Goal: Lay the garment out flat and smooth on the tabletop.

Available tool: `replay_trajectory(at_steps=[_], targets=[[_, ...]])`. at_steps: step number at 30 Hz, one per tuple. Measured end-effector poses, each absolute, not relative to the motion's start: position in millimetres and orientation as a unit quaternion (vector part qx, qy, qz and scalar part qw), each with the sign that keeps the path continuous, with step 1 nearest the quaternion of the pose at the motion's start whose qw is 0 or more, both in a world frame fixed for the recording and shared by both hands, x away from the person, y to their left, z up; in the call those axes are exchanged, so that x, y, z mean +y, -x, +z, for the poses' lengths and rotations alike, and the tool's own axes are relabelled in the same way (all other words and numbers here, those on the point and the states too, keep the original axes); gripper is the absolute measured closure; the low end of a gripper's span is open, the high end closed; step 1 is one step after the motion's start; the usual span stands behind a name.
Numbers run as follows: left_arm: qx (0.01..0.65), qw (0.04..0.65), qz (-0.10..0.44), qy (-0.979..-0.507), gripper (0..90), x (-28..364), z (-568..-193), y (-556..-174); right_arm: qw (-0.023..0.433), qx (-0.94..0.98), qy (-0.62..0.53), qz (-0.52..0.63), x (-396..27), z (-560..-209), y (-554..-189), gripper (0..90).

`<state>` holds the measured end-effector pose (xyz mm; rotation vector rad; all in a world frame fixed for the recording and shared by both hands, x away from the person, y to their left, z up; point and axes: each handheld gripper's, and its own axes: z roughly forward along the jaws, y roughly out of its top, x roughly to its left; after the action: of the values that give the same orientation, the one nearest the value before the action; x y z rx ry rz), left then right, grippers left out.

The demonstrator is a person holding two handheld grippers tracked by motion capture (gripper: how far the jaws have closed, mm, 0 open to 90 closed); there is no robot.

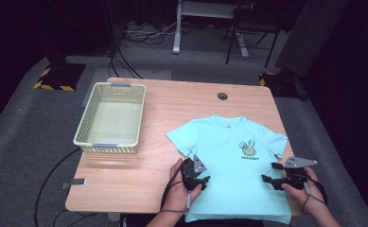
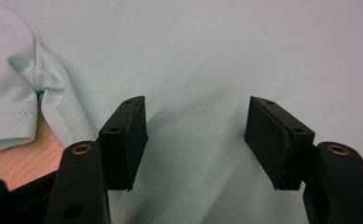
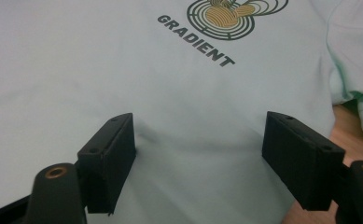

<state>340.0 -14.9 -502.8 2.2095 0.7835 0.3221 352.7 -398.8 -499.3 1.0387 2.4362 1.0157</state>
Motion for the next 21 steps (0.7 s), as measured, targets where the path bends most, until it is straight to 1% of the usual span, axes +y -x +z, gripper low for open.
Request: replay_trajectory(at_steps=[4, 14, 21], targets=[[0.308, 0.376, 0.128, -0.864, 38.8, -8, -503, -352, 0.152, 0.848, -0.361, 0.358, -395, -500, -364, 24.7], [0.316, 0.375, 0.13, -0.861, 38.8, 3, -503, -367, 0.149, 0.852, -0.358, 0.352, -383, -499, -388, 24.2], [0.329, 0.375, 0.136, -0.856, 38.8, 10, -503, -386, 0.15, 0.852, -0.36, 0.349, -371, -498, -419, 24.2]])
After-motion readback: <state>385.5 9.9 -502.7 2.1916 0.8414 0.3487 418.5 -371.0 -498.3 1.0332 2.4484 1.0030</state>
